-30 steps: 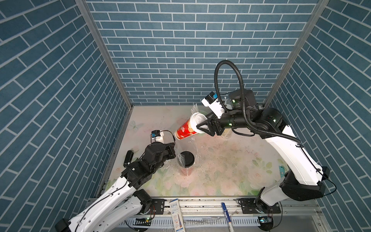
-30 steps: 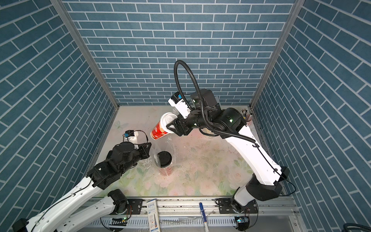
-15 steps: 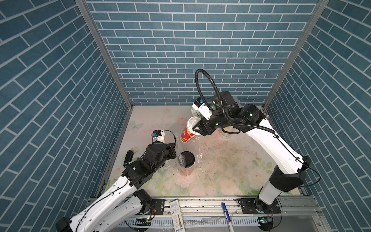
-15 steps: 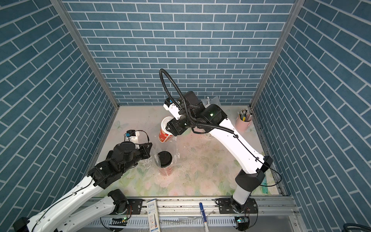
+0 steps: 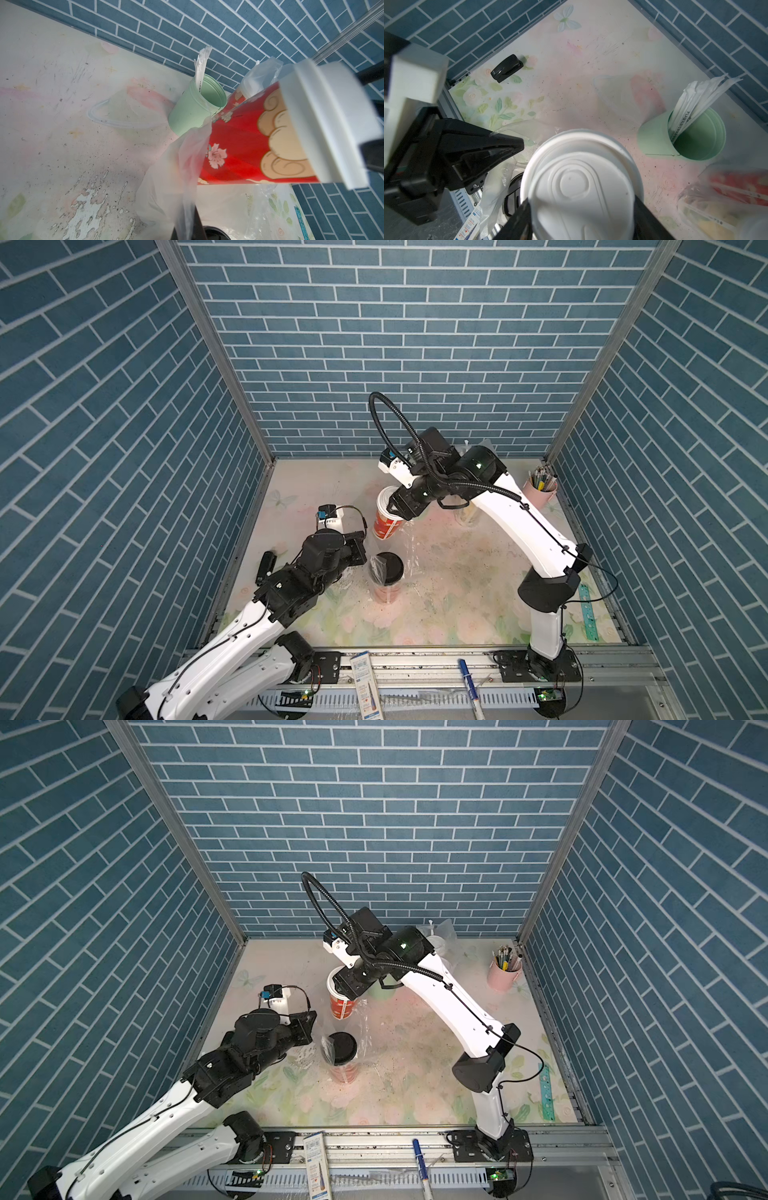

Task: Pack milk tea into plastic carrier bags
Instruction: Place the milk tea cup in the plastic carrier bag.

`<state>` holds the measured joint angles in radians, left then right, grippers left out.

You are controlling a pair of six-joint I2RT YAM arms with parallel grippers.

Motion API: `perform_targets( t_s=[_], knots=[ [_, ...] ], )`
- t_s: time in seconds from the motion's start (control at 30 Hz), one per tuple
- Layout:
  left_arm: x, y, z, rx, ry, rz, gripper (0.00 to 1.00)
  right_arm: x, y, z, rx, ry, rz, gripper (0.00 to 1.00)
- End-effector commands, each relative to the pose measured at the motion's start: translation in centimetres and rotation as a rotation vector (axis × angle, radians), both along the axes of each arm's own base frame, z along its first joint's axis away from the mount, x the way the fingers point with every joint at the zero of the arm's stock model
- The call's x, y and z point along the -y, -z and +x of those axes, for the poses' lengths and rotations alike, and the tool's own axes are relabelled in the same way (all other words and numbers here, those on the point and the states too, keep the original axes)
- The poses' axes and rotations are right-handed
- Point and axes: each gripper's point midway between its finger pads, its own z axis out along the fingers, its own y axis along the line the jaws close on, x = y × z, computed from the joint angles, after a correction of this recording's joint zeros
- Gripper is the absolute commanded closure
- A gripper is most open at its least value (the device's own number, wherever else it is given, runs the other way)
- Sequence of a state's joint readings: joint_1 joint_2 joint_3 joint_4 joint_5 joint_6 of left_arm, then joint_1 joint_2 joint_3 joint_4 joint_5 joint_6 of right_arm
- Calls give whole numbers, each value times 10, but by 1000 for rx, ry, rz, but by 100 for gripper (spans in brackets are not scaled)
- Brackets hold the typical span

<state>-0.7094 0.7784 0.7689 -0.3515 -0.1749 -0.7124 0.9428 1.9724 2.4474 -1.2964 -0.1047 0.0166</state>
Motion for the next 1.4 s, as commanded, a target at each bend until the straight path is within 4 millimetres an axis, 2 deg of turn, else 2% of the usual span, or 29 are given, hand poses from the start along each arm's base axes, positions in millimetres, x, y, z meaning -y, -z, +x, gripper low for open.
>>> perform_targets(
  t_s=[0.0,0.43,0.6,0.83,1.37],
  knots=[
    [1,-21,4,60,6,-13,100,0,8,-6,-9,-51,-42,38],
    [-2,-24,4,72,-4,-10,100,-24,48,-1,-80,-59,-73,39],
    [-2,-23,4,71,-3,-7,100,-30,55,0,-90,-62,-66,39],
    [-5,-29,4,86,-15,-4,100,-31,83,4,-114,-46,-123,38],
    [-16,-27,1,87,-49,19,100,-32,126,12,-126,5,-161,25]
  ],
)
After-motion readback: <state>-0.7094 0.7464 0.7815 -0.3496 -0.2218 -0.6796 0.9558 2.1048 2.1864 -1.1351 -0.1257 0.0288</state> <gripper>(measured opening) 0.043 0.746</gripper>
